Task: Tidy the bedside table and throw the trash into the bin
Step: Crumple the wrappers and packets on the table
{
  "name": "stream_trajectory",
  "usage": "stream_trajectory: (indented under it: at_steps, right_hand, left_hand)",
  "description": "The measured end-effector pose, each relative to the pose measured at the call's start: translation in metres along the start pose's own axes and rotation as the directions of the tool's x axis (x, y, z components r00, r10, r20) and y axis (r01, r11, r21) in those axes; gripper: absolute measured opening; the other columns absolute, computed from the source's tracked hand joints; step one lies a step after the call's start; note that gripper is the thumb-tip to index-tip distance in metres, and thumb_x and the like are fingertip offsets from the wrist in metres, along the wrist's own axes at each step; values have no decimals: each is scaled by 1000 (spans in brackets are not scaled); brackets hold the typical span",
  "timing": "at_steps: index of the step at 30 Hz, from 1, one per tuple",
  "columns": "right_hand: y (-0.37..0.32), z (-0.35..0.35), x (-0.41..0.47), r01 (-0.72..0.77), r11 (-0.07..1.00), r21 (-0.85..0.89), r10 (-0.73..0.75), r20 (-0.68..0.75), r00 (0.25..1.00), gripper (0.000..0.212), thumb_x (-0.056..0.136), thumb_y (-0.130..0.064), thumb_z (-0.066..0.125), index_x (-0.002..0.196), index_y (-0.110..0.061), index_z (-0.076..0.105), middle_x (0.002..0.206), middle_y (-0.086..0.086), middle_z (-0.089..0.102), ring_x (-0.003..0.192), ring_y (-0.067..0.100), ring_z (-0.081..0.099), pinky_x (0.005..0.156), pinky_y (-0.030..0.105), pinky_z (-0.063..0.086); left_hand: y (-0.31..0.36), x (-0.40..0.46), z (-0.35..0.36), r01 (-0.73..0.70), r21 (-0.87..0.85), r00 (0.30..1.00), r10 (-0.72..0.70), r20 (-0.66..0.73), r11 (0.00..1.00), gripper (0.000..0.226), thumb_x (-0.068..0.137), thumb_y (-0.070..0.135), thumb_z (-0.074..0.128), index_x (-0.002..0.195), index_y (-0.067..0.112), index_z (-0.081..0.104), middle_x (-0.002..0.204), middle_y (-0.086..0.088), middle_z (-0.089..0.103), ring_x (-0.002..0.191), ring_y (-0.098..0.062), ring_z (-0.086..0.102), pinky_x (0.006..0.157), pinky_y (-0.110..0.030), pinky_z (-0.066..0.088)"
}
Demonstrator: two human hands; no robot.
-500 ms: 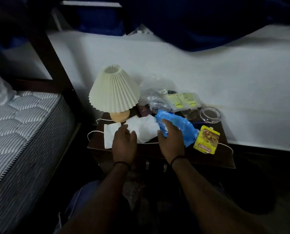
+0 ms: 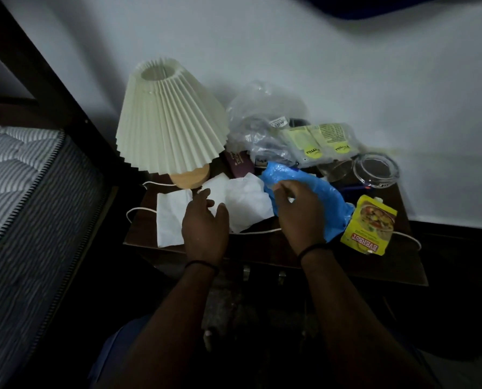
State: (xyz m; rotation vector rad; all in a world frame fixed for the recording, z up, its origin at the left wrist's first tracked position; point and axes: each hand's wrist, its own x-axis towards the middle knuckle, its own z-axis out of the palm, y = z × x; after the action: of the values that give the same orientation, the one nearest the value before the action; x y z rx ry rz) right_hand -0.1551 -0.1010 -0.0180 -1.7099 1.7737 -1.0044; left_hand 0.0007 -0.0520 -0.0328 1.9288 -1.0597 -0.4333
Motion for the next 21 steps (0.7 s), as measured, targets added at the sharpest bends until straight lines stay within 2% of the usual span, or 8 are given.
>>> stream_trajectory:
  at_steps: [2, 4, 8, 11, 14, 16, 18, 21]
  right_hand:
    - [-4, 5, -2, -5, 1000, 3, 5, 169, 986, 38, 89, -46, 60, 115, -19, 65, 112, -2, 68, 105, 14, 61, 88, 27, 47]
    - [-6, 12, -6, 16, 999, -39, -7, 221, 975, 47, 81, -46, 66, 121, -22, 62, 115, -2, 67, 108, 16, 60, 92, 36, 49]
    - [-13, 9, -6, 58, 998, 8, -59, 98, 993, 15, 85, -24, 67, 98, -19, 73, 96, -4, 73, 92, 14, 65, 82, 29, 51]
    - [-15, -2, 0, -44, 982, 185, 26, 102, 994, 5, 87, -21, 66, 86, -20, 71, 84, -5, 70, 82, 12, 64, 75, 30, 51]
    - [-14, -15, 5, -225, 859, 459, 121, 245, 962, 10, 90, -18, 64, 81, -21, 68, 89, 3, 72, 89, 25, 67, 76, 37, 54]
    - [-11, -23, 6, -329, 749, 575, 108, 384, 917, 9, 92, -19, 62, 89, -18, 71, 95, 8, 71, 88, 27, 65, 68, 32, 51]
    - [-10, -28, 5, -402, 686, 607, 66, 498, 865, 12, 92, -20, 62, 98, -16, 71, 97, 8, 70, 86, 23, 62, 64, 29, 47]
    - [-15, -31, 1, -361, 734, 575, -15, 546, 838, 10, 92, -15, 62, 99, -13, 70, 86, 4, 68, 71, 13, 59, 54, 23, 45]
  left_hand:
    - [-2, -1, 1, 15, -7, 999, -15, 32, 1000, 45, 90, 20, 62, 134, 13, 55, 116, -5, 66, 102, -16, 62, 84, -17, 34]
    - [-2, -2, 2, 60, -48, 996, -56, 67, 997, 46, 90, 19, 62, 135, 13, 53, 119, -6, 66, 106, -18, 63, 85, -18, 36]
    - [1, -1, -1, 151, -141, 986, -138, 98, 978, 48, 88, 23, 66, 134, 15, 54, 113, -3, 68, 101, -16, 62, 86, -23, 42]
    - [3, -2, -1, 167, -235, 983, -145, 111, 958, 48, 87, 28, 70, 131, 17, 55, 111, 0, 67, 102, -15, 62, 88, -27, 47]
    - [14, -4, 0, 170, -345, 977, -114, 179, 923, 57, 87, 32, 71, 137, 14, 50, 125, -1, 61, 112, -9, 57, 93, -24, 45]
    - [21, -5, 0, 245, -446, 950, -123, 286, 861, 66, 86, 35, 72, 142, 14, 46, 132, 2, 55, 117, -8, 54, 99, -27, 45]
    - [21, -5, -1, 368, -582, 891, -98, 443, 725, 68, 83, 42, 73, 141, 17, 48, 136, 2, 57, 123, -15, 56, 105, -40, 45]
    - [22, -8, -2, 462, -708, 831, 18, 556, 535, 39, 92, 19, 64, 129, 9, 59, 128, -12, 65, 121, -31, 60, 102, -46, 48]
